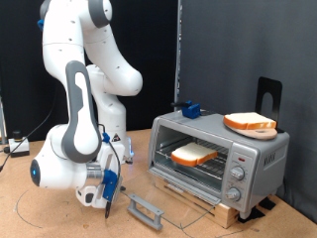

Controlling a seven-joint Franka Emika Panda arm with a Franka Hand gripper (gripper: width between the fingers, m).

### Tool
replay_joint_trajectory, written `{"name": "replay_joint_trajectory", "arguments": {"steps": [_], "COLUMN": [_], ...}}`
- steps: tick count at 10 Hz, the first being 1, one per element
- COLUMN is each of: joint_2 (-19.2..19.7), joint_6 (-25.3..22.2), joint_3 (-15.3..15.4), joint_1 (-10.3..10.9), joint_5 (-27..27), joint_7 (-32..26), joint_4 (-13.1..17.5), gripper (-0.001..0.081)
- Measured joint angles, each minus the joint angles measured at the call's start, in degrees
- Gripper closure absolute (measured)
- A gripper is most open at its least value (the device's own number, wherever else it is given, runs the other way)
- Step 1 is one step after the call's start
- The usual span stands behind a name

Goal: Make a piece of toast with the oven

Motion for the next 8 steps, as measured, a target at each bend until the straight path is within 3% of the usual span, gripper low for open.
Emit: {"name": "replay_joint_trajectory", "arguments": {"steps": [3, 5, 8], "joint_2": [-3.0, -5.5, -9.6], "joint_6": [-8.3, -12.4, -13.4], "joint_3": [0.0, 0.2, 3.0], "joint_1": [-2.2, -2.6, -2.2], "joint_5": [1.2, 2.0, 4.9], "joint_7": [-1.7, -2.0, -2.2], "joint_4": [0.3, 0.2, -2.2], "gripper": [-0.0001, -0.0001, -0.0001]}}
